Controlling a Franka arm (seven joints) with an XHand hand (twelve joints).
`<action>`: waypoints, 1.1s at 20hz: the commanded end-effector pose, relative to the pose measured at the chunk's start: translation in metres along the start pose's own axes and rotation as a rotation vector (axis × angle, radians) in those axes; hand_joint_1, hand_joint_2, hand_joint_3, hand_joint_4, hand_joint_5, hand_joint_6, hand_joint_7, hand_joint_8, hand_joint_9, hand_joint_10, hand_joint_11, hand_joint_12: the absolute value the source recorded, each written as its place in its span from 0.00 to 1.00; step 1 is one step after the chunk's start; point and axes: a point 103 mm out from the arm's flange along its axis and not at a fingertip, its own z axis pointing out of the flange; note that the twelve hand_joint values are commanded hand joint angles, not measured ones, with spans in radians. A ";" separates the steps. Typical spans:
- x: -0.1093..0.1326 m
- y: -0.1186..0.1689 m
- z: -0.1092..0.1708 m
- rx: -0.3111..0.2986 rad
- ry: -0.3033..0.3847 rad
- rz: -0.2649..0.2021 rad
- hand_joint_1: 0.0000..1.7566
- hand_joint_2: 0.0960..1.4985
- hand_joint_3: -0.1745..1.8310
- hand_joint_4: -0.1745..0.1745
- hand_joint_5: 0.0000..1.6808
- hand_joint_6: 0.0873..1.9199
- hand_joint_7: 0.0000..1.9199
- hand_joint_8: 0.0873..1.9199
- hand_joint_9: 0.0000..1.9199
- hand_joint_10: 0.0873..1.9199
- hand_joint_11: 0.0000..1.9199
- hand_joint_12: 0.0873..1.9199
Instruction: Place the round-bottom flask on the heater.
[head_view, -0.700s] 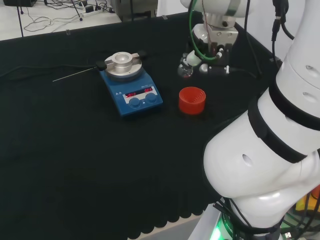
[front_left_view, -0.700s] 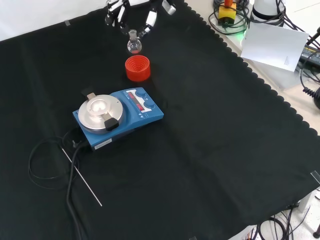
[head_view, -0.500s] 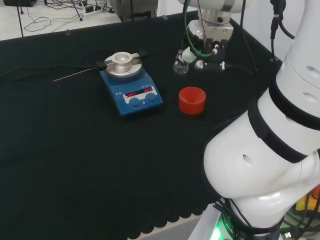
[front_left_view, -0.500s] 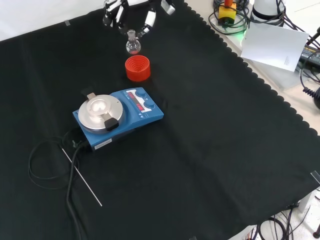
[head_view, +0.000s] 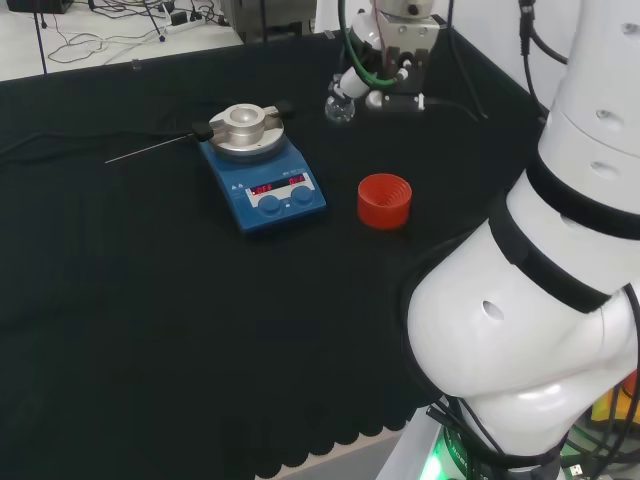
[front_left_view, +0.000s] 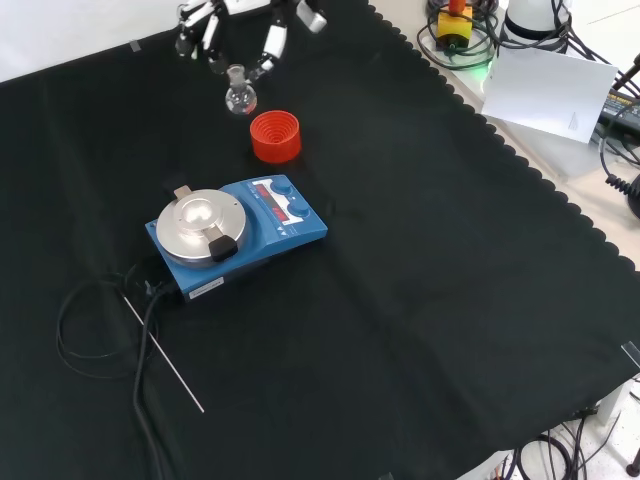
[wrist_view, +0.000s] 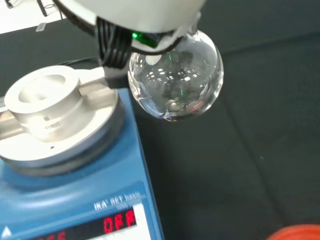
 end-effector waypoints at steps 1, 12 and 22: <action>0.046 0.049 0.011 0.040 -0.002 -0.078 0.65 0.39 0.51 0.31 0.66 0.52 0.14 0.32 0.30 0.30 0.08 0.72; 0.091 0.098 0.022 0.039 -0.017 -0.158 0.65 0.39 0.52 0.30 0.66 0.52 0.15 0.32 0.30 0.30 0.08 0.72; 0.110 0.116 0.034 0.053 -0.019 -0.203 0.65 0.38 0.52 0.29 0.66 0.52 0.15 0.33 0.30 0.30 0.08 0.72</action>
